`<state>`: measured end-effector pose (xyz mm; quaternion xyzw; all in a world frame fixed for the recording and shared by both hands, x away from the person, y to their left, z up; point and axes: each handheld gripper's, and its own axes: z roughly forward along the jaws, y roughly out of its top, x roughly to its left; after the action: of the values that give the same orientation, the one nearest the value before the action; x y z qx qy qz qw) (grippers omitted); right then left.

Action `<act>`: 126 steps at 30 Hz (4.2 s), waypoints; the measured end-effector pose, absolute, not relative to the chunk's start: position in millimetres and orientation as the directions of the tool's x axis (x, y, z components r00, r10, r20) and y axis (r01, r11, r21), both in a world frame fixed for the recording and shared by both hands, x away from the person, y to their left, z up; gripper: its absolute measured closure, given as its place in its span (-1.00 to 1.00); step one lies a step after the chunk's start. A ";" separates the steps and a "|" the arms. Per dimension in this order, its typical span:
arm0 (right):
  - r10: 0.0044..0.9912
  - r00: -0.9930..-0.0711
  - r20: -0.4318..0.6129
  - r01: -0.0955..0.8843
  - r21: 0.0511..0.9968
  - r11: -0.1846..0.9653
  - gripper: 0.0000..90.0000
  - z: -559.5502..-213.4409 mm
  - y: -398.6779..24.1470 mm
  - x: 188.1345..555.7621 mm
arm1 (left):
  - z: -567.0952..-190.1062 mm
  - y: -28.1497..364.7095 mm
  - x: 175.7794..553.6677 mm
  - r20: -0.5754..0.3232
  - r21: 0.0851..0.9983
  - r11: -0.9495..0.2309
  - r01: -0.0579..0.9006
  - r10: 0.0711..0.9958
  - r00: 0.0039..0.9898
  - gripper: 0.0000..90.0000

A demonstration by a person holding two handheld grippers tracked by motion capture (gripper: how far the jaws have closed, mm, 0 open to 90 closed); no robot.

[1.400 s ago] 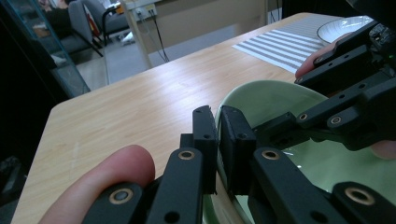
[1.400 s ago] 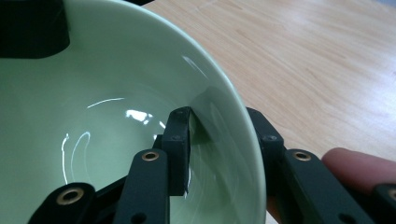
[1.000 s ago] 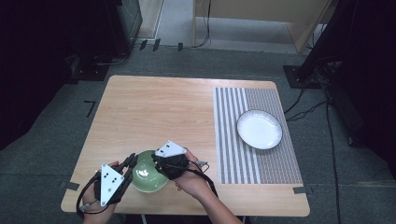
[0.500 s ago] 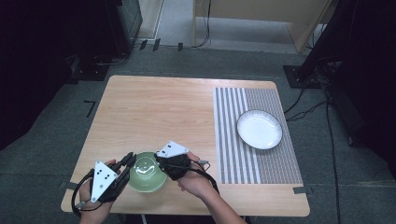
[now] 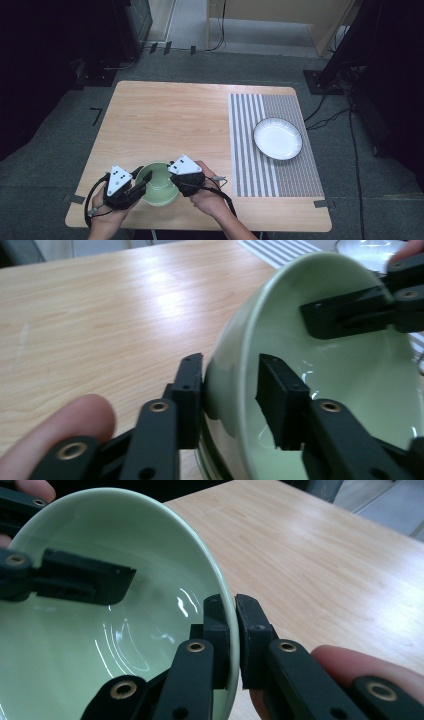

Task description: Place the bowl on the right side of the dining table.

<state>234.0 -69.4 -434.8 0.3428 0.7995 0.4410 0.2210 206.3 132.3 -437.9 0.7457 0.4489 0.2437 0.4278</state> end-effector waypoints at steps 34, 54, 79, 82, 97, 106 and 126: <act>0.766 -0.642 -0.020 0.383 0.857 0.344 0.90 -423.4 -64.7 225.0 | -428.6 142.2 192.7 -0.091 0.949 -0.077 0.307 0.862 0.498 0.33; 0.805 -0.594 0.017 0.377 0.889 0.259 0.90 -411.5 -80.6 226.9 | -428.6 177.6 186.5 -0.190 0.968 0.080 0.240 0.854 0.484 -1.00; 0.835 -0.548 0.057 0.391 0.899 0.196 0.90 -402.1 -99.8 233.2 | -438.9 215.9 187.3 -0.238 0.966 0.171 0.192 0.877 0.418 -1.00; 0.839 -0.542 0.058 0.390 0.901 0.190 0.90 -400.3 -103.4 233.7 | -447.9 218.4 193.7 -0.235 0.962 0.151 0.229 0.883 0.406 -1.00; 0.855 -0.513 0.077 0.393 0.906 0.154 0.90 -395.5 -120.2 235.6 | -484.6 226.1 217.6 -0.173 0.915 0.042 0.402 0.940 0.295 -1.00; 0.867 -0.491 0.090 0.398 0.908 0.131 0.90 -394.2 -131.8 237.0 | -505.1 224.2 229.4 -0.133 0.849 -0.042 0.527 0.948 0.289 -1.00; 0.891 -0.443 0.102 0.406 0.909 0.098 0.90 -394.5 -155.1 241.3 | -519.2 210.2 242.6 -0.005 0.708 -0.188 0.681 0.963 0.271 -1.00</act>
<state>241.3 -155.1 -394.5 0.4646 0.6975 0.4849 0.2500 242.6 210.2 -519.2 0.7357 0.5584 0.2297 0.3069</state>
